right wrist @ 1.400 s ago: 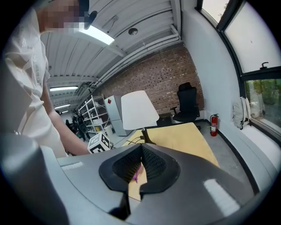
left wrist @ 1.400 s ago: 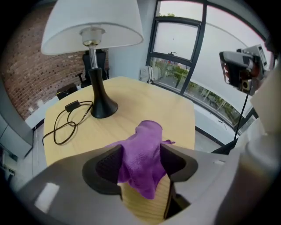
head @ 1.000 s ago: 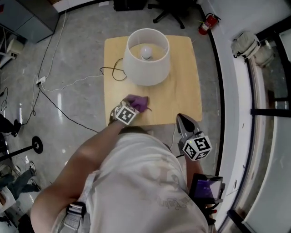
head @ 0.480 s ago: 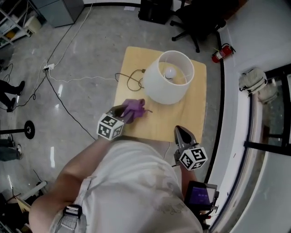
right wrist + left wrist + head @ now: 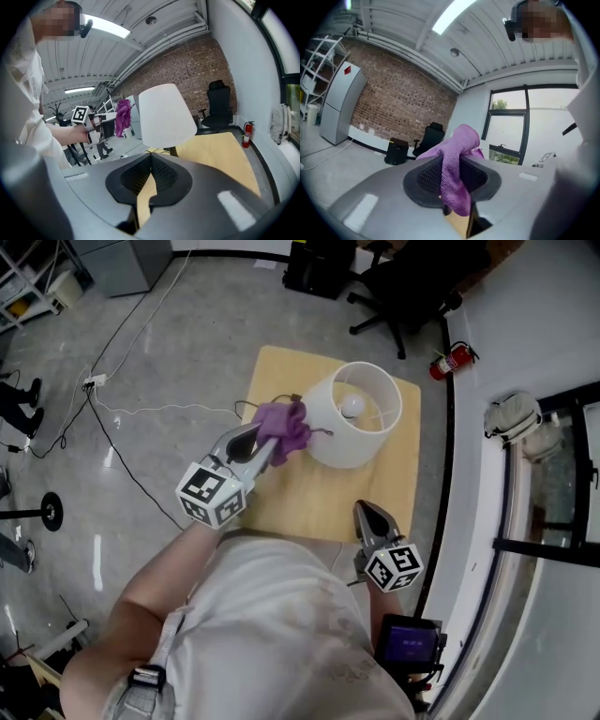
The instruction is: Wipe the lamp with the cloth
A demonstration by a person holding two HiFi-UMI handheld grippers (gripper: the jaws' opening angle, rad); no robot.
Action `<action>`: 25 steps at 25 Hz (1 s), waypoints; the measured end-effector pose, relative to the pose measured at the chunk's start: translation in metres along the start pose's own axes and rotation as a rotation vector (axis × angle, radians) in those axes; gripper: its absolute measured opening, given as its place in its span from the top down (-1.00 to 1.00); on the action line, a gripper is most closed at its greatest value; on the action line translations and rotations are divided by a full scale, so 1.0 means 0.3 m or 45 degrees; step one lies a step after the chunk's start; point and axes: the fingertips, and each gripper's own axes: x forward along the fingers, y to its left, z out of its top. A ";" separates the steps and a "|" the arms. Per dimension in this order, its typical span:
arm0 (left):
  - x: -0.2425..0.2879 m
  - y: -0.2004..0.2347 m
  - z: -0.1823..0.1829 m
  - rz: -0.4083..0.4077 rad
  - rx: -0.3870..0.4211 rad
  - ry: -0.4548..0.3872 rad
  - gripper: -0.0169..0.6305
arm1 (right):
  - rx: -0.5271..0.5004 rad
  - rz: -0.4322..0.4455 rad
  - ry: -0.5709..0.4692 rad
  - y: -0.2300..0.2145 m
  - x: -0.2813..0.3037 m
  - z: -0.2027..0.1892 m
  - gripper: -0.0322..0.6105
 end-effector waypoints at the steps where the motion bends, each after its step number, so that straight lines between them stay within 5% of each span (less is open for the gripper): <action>1: 0.018 -0.009 0.029 -0.026 -0.012 -0.027 0.67 | 0.004 -0.011 -0.001 -0.002 -0.004 0.000 0.86; 8: 0.157 -0.054 0.106 -0.175 -0.045 -0.090 0.67 | 0.034 -0.111 0.000 0.003 -0.058 -0.034 0.86; 25: 0.223 0.071 -0.203 -0.146 -0.129 0.232 0.67 | 0.114 -0.273 0.002 0.026 -0.113 -0.077 0.86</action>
